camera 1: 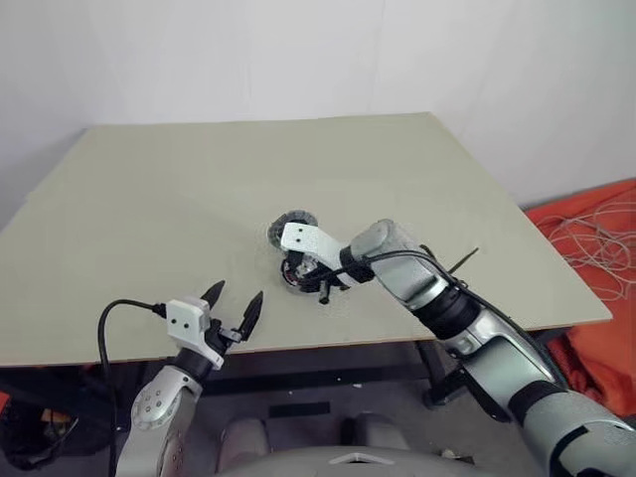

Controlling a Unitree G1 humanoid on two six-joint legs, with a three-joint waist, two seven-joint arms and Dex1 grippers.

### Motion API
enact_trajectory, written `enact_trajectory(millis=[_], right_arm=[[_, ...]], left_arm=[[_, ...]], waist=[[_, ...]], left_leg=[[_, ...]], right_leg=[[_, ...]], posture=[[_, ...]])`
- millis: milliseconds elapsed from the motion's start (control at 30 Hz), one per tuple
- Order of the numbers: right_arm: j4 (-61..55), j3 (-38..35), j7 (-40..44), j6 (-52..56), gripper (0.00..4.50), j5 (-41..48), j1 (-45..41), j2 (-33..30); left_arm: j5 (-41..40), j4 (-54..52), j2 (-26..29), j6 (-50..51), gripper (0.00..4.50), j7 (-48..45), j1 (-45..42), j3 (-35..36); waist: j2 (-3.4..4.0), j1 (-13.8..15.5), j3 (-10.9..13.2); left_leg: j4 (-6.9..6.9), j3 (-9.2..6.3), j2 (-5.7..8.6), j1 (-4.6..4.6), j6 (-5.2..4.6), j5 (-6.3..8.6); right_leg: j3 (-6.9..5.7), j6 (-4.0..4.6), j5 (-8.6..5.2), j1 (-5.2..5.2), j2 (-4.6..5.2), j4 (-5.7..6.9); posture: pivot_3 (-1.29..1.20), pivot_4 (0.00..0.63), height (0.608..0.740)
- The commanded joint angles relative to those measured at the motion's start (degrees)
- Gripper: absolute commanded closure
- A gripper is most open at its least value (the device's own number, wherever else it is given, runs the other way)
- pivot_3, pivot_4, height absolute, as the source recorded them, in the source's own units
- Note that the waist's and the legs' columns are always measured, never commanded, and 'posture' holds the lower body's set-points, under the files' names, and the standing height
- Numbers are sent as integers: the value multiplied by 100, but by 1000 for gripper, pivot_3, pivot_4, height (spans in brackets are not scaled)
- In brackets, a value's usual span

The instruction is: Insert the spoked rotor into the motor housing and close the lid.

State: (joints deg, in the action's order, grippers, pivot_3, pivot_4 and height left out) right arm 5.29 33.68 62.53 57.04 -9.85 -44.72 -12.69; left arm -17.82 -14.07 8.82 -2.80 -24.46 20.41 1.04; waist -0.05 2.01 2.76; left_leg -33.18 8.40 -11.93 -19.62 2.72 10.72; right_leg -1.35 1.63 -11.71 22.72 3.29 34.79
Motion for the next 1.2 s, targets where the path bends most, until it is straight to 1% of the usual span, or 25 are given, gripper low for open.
enact_trajectory(millis=[33, 100, 133, 167, 200, 233, 267, 300, 333, 367, 400, 433, 467, 500, 533, 567, 633, 800, 867, 900, 933, 967, 1100, 1200], right_arm=[[618, -482, -803, 350, 4470, 131, -345, 553], [971, -882, -1204, 642, 4470, 272, -497, 922], [1146, -1112, -1414, 804, 4470, 354, -583, 1099], [1294, -1337, -1620, 950, 4470, 432, -660, 1257], [1445, -1544, -1810, 1065, 4470, 508, -748, 1384], [1548, -1681, -1952, 1145, 4470, 572, -812, 1468], [1626, -1777, -2052, 1205, 4470, 635, -865, 1520], [1678, -1834, -2137, 1225, 4470, 686, -899, 1548], [1663, -1706, -2111, 1071, 4470, 695, -887, 1482], [1654, -1640, -2109, 988, 4470, 724, -880, 1447], [1637, -1574, -2088, 911, 4470, 754, -869, 1405], [1623, -1520, -2065, 851, 4470, 789, -862, 1365], [1615, -1525, -2061, 882, 4470, 852, -861, 1354], [1587, -1501, -2029, 860, 4470, 900, -857, 1325], [1547, -1486, -1988, 854, 4470, 956, -852, 1302], [1506, -1473, -1956, 853, 3853, 1011, -852, 1286], [1457, -1502, -1982, 886, 3301, 1118, -874, 1296], [1363, -1646, -2159, 819, 1526, 1335, -939, 1387], [1188, -1521, -2167, 275, 840, 1301, -809, 1310], [992, -1284, -2065, -289, 529, 1181, -677, 1130], [785, -1040, -1919, -806, 529, 1061, -543, 919], [597, -869, -1759, -1253, 529, 1001, -417, 721], [39, -589, -917, -2666, 529, 1033, -97, -74], [-162, -429, -300, -3351, 529, 993, -18, -654]], left_arm=[[2, -114, -3, -169, 0, 23, -11, 63], [9, -115, -7, -183, 0, 21, 8, 61], [10, -115, -9, -186, 0, 23, 15, 59], [11, -118, -10, -187, 0, 25, 21, 57], [14, -121, -13, -188, 0, 27, 26, 53], [13, -128, -12, -187, 0, 29, 32, 51], [9, -132, -6, -183, 0, 35, 32, 47], [2, -137, -1, -172, 0, 41, 27, 40], [4, -159, -3, -146, 0, 52, 14, 36], [3, -185, -9, -116, 0, 55, 7, 35], [4, -219, -10, -89, 0, 65, 2, 27], [3, -246, -7, -65, 0, 75, -3, 20], [-1, -273, -2, -42, 0, 86, -5, 15], [-6, -308, 2, -11, 0, 100, -7, 8], [-8, -352, 7, 20, 0, 114, -4, 0], [-9, -393, 11, 48, 0, 131, 0, -8], [-18, -462, 21, 97, 0, 157, 17, -16], [-24, -605, 39, 220, 0, 201, 42, -33], [-22, -643, 41, 257, 0, 210, 48, -34], [-20, -657, 43, 275, 0, 213, 46, -34], [-20, -670, 42, 293, 0, 217, 46, -35], [-22, -679, 44, 308, 0, 221, 45, -36], [-40, -670, 58, 342, 0, 221, 25, -28], [-59, -657, 69, 361, 0, 210, 9, -27]], waist=[[0, -58, 4], [12, -120, 18], [47, -133, 41], [94, -161, 70], [161, -133, 134], [119, -71, 139], [-14, 156, 106], [-129, 298, 104], [-63, 417, 99], [-8, 463, 94], [-7, 506, 92], [-15, 503, 90], [-15, 489, 89], [-9, 469, 91], [-9, 428, 92], [-14, 371, 92], [-15, 317, 93], [-16, 272, 93], [-16, 266, 93], [-16, 269, 93], [-16, 284, 92], [-18, 306, 90], [-19, 337, 90], [-19, 329, 90]], left_leg=[[-1, -10, 4, 9, 0, 0], [-2, -51, 11, 40, 2, 0], [-3, -85, 11, 42, 2, 0], [-3, -150, 4, 46, 3, 1], [13, -188, -30, 62, 4, 2], [50, -227, -110, 52, 6, 2], [47, -187, -117, 40, 6, 2], [19, 31, -124, 26, 12, -2], [-102, 143, -104, 69, 47, -14], [-246, 39, -78, 32, 133, 110], [-290, -83, 13, 48, 121, 116], [-194, -149, 99, 44, 118, 114], [-117, -137, 90, 38, 130, 106], [-81, -140, 74, 33, 157, 90], [-83, -138, 45, 30, 181, 75], [-91, -139, 30, 32, 184, 72], [-91, -137, 29, 51, 182, 73], [-86, -132, 24, 43, 182, 73], [-85, -132, 17, 27, 179, 74], [-84, -132, 13, 16, 177, 75], [-82, -132, 10, -8, 182, 72], [-78, -133, 7, -17, 181, 73], [-84, -132, 11, -36, 137, 99], [-93, -128, 12, -40, 112, 115]], right_leg=[[-12, -1, -1, 2, 1, -4], [-46, -3, -2, 9, 2, -28], [-89, -4, -2, 4, 2, -56], [-181, -4, -2, -38, 3, -132], [-284, -4, -2, -87, 3, -214], [-394, -1, -21, -154, 18, -179], [-390, 17, -156, -170, 82, 119], [-206, 49, -377, -229, 124, 560], [0, 19, -668, -55, 108, 672], [8, 30, -679, -35, 102, 692], [4, 30, -678, -38, 92, 684], [2, 24, -673, 8, 77, 661], [6, 16, -656, 22, 50, 590], [10, 21, -584, 7, 17, 500], [3, 51, -449, -22, -7, 426], [-8, 51, -393, -44, -18, 384], [-8, 51, -393, -55, -17, 362], [-8, 53, -391, -49, -21, 355], [-8, 58, -389, -46, -31, 351], [-9, 62, -388, -42, -39, 339], [-11, 96, -368, -38, -46, 321], [-18, 106, -359, -42, -51, 296], [-19, 77, -334, -44, -50, 247], [-19, 72, -330, -57, -50, 227]], posture=[[0, 0, 740], [0, 0, 740], [0, 0, 740], [0, 0, 740], [0, 0, 740], [0, 0, 740], [0, 0, 740], [0, 0, 740], [0, 0, 740], [0, 0, 740], [0, 0, 740], [0, 0, 740], [0, 0, 740], [0, 0, 740], [0, 0, 740], [0, 0, 740], [0, 0, 740], [0, 0, 740], [0, 0, 740], [0, 0, 740], [0, 0, 740], [0, 0, 740], [0, 0, 740], [0, 0, 740]])
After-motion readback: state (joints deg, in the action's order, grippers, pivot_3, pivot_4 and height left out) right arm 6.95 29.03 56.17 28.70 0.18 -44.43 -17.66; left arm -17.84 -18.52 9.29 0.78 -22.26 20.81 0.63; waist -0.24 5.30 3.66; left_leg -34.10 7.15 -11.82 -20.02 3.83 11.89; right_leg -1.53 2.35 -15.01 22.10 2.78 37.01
